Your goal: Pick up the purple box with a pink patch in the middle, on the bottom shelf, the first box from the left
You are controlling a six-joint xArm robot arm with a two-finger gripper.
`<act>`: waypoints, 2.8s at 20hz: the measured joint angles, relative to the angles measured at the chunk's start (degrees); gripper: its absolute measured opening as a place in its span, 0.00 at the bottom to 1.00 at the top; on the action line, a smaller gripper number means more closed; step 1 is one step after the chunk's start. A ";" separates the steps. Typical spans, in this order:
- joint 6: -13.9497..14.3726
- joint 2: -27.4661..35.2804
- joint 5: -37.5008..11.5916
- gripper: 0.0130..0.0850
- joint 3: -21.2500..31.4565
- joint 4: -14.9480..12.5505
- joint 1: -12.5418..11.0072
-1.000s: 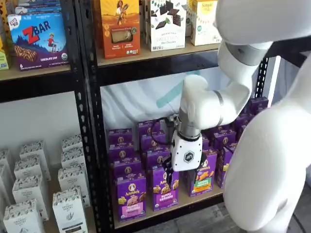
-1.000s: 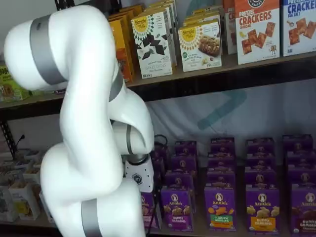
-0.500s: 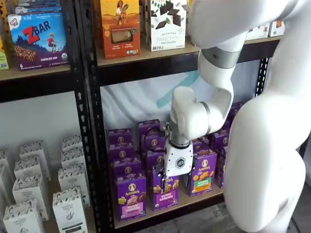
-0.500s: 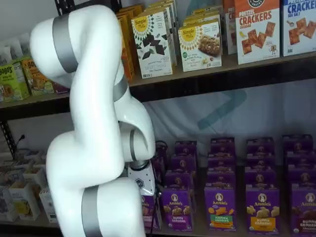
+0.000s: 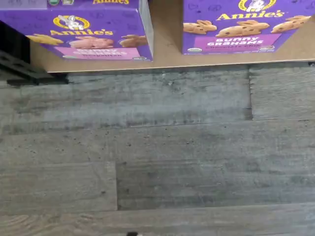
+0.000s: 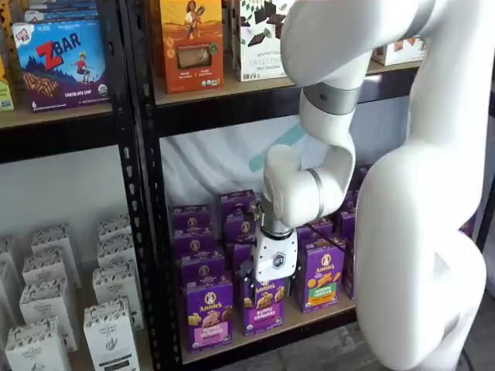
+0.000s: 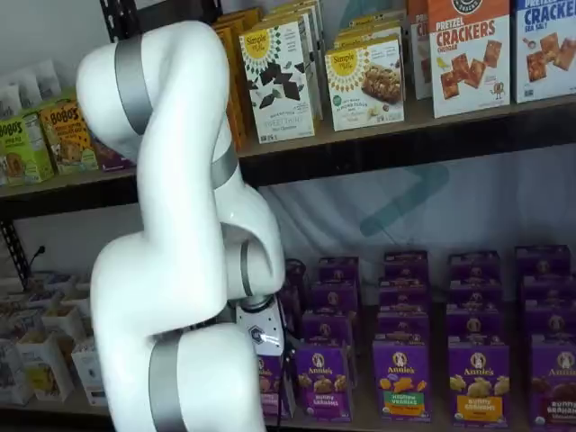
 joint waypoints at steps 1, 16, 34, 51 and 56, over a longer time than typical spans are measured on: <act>0.99 0.58 0.42 1.00 -0.70 -1.01 -0.01; 5.71 9.10 5.94 1.00 -12.84 -4.04 1.70; 9.92 19.42 6.40 1.00 -24.11 -9.38 0.85; 5.52 25.39 5.94 1.00 -32.42 -3.92 1.64; 6.04 25.06 7.39 1.00 -33.35 -4.19 1.88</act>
